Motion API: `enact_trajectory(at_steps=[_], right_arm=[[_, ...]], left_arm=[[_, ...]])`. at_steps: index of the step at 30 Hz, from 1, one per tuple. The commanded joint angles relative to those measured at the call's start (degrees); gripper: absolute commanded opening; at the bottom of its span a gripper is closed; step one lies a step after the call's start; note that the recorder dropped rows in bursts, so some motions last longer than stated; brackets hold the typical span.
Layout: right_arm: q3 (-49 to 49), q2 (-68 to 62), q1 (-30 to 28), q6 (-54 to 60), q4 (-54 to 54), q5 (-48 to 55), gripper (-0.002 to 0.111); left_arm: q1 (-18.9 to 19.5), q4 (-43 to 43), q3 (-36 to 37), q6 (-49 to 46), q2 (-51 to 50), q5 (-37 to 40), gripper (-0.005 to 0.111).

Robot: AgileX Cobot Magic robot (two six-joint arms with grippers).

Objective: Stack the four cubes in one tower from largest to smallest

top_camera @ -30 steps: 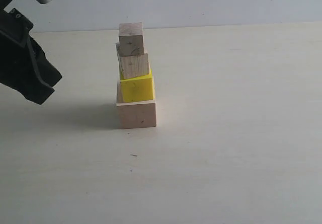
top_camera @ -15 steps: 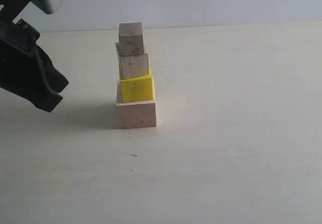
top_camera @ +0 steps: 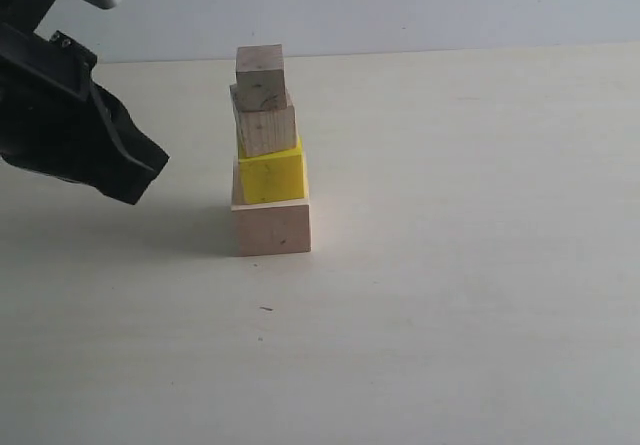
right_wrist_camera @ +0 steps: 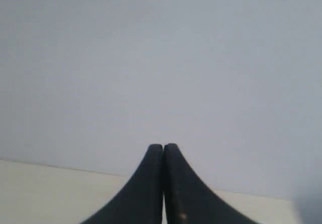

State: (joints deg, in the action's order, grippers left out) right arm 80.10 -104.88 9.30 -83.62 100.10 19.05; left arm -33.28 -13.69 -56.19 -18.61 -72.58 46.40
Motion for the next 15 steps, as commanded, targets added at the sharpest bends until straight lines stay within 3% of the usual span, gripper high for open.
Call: enact_trajectory(at_steps=[1,2,6,9,10,12,13,15], right_arm=[[0.25,-1.15,-2.24,23.69,-2.58,16.73,0.0],[0.25,-1.15,-2.94,24.45,-5.66,16.61,0.0],[0.25,-1.15,-5.46,42.75,-39.56,16.73,0.0],[0.25,-1.53,-7.08,73.94,-86.95,30.71,0.0],[0.25,-1.83,-7.27,82.17,-95.69,35.31,0.0],[0.25,-2.98,-7.27,112.89,-118.92,42.72,0.0],[0.25,-2.99,-6.96,130.9,-133.1,44.36,0.0],[0.25,-2.37,-6.61,144.28,-155.6,38.6,0.0]], left_arm=[[0.15,-0.56,0.19,-0.22,-0.1,-2.89,0.0],[0.15,-0.56,0.19,-0.22,-0.1,-3.33,0.0],[0.15,-0.56,0.19,-0.22,-0.1,-5.27,0.0],[0.15,-0.56,0.19,-0.22,-0.1,-6.24,0.0],[0.15,-0.56,0.19,-0.22,-0.1,-6.29,0.0],[0.15,-0.56,0.19,-0.6,-0.1,-6.76,0.0],[0.15,-0.56,0.19,-0.6,-0.1,-7.36,0.0],[0.15,-0.56,0.19,-0.6,-0.1,-9.0,0.0]])
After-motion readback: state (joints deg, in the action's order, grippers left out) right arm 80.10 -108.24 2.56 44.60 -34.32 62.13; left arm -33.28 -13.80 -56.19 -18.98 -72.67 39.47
